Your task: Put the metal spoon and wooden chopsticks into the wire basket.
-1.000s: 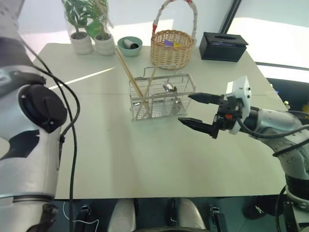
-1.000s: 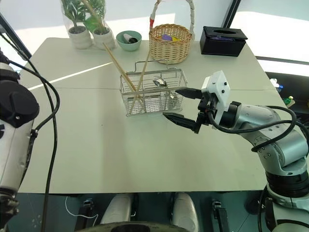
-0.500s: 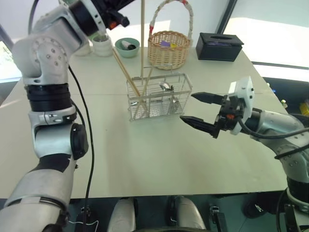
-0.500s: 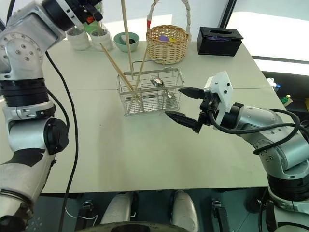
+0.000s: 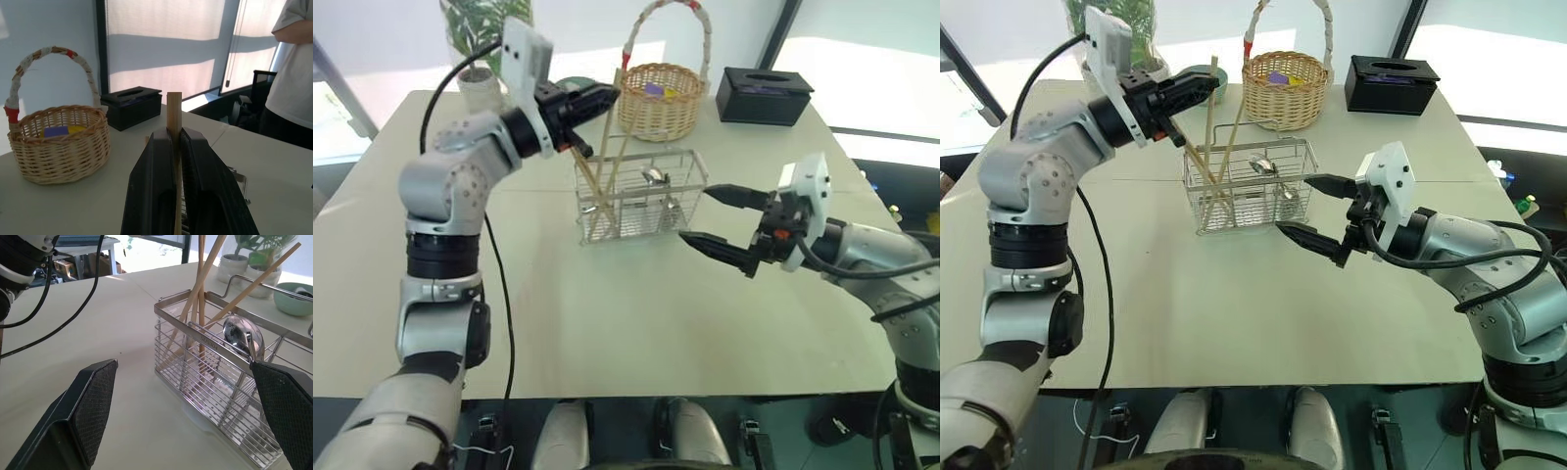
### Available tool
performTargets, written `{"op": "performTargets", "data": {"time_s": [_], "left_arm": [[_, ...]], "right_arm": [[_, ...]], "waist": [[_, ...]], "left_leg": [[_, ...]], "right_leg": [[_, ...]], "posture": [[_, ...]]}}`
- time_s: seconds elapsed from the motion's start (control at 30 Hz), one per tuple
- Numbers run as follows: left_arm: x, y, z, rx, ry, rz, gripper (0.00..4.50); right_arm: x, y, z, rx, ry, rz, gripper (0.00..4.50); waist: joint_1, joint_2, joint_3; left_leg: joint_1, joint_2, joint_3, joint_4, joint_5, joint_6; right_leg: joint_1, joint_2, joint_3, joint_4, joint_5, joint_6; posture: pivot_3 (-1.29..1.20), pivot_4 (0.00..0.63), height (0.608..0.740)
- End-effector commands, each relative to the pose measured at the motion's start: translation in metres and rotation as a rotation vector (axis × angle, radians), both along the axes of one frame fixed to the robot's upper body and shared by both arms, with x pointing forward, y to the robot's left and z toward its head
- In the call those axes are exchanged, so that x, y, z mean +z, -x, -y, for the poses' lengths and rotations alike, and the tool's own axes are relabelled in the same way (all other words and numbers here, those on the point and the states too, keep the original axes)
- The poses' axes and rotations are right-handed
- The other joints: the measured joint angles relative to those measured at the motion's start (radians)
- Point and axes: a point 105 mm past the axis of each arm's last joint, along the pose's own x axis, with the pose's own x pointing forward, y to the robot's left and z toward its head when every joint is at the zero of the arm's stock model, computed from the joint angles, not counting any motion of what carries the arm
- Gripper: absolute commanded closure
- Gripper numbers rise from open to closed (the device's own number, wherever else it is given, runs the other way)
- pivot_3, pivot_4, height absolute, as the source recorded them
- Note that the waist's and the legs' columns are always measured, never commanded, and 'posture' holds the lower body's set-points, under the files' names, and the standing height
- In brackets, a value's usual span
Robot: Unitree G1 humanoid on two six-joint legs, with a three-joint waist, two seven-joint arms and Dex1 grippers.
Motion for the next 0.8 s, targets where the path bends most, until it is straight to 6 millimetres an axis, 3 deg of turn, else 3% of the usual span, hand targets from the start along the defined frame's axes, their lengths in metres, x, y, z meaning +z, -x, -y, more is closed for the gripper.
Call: {"op": "performTargets", "data": {"time_s": [0.03,0.2,0.37,0.47,0.63,0.8], "left_arm": [[0.022,0.008,-0.001,0.012,0.038,0.09,2.93],[0.045,0.016,-0.009,0.034,0.076,0.164,0.43],[0.063,0.027,-0.026,0.024,0.024,0.205,0.43],[0.062,0.036,-0.042,-0.008,-0.078,0.201,0.43],[0.009,0.057,-0.1,-0.031,-0.487,0.112,0.43],[-0.021,0.075,-0.122,-0.047,-0.618,0.039,0.43]], "right_arm": [[0.013,-0.001,0.0,-0.002,-0.014,0.06,0.0],[0.015,-0.005,0.004,-0.018,-0.012,0.066,0.0],[0.015,-0.01,0.009,-0.036,-0.002,0.073,0.0],[0.017,-0.013,0.013,-0.047,0.003,0.081,0.0],[0.017,-0.023,0.035,-0.108,0.053,0.089,0.0],[0.014,-0.026,0.044,-0.116,0.076,0.082,0.0]], "waist": [[0.0,0.0,0.0],[-0.001,0.0,0.0],[-0.003,0.0,0.0],[-0.007,0.001,0.0],[-0.027,0.005,-0.001],[-0.023,0.004,0.0]], "left_leg": [[0.0,0.0,0.0,0.0,0.0,0.0],[0.0,0.0,0.0,0.0,0.0,0.0],[0.0,0.0,0.0,0.0,0.0,0.0],[0.0,0.0,0.0,0.0,0.0,0.0],[0.001,0.0,0.001,-0.002,0.0,0.0],[-0.001,0.001,0.0,-0.001,0.0,0.0]], "right_leg": [[0.0,0.0,0.0,0.0,0.0,0.0],[0.0,0.0,0.0,0.0,0.0,0.0],[0.0,0.0,0.0,0.001,0.0,0.0],[-0.001,0.0,0.0,0.001,0.0,0.0],[-0.002,0.0,0.0,0.001,-0.002,-0.003],[-0.003,0.0,0.0,0.0,-0.002,-0.004]], "posture": [[0.0,0.15,0.717],[0.0,0.15,0.717],[0.0,0.15,0.717],[0.0,0.15,0.717],[0.0,0.15,0.717],[0.0,0.15,0.717]]}}
